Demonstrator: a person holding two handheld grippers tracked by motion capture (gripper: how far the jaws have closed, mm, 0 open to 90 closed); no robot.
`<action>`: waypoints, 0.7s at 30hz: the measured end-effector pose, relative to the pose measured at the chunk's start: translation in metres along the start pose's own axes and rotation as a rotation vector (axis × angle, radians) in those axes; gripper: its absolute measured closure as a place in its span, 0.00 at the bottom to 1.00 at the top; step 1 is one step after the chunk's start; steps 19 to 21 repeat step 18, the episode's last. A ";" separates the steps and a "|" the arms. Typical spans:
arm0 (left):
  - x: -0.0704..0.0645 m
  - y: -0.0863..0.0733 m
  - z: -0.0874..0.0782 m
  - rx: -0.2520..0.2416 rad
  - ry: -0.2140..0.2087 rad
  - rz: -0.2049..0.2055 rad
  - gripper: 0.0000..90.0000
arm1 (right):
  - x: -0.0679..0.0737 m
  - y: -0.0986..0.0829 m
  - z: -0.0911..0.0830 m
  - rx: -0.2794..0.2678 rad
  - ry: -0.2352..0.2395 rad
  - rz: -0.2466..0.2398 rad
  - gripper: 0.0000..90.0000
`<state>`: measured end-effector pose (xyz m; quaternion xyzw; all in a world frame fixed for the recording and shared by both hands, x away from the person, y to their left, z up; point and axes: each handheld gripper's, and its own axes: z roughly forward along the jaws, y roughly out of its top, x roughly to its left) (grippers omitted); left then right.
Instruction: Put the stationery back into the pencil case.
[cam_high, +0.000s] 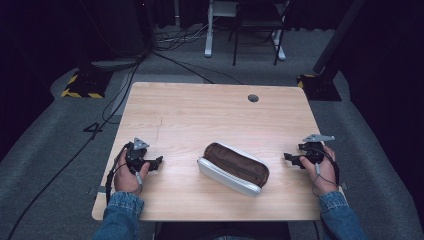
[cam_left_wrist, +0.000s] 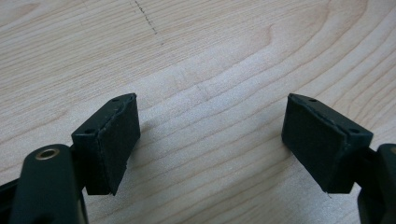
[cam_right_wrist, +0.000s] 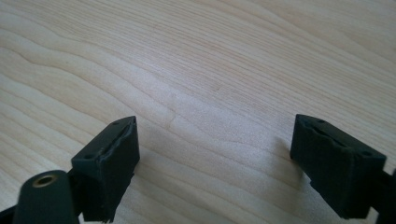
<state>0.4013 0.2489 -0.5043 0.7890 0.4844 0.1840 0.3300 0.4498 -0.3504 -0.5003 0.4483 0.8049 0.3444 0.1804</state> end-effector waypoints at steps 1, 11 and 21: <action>0.000 0.000 0.000 0.000 0.000 0.001 0.22 | 0.000 0.000 0.000 0.001 -0.005 -0.008 0.17; 0.000 0.000 0.000 0.000 0.001 0.002 0.22 | 0.005 0.000 0.006 -0.016 -0.041 0.006 0.10; 0.000 0.000 0.000 -0.001 0.002 0.003 0.22 | 0.005 0.000 0.006 -0.016 -0.040 0.006 0.10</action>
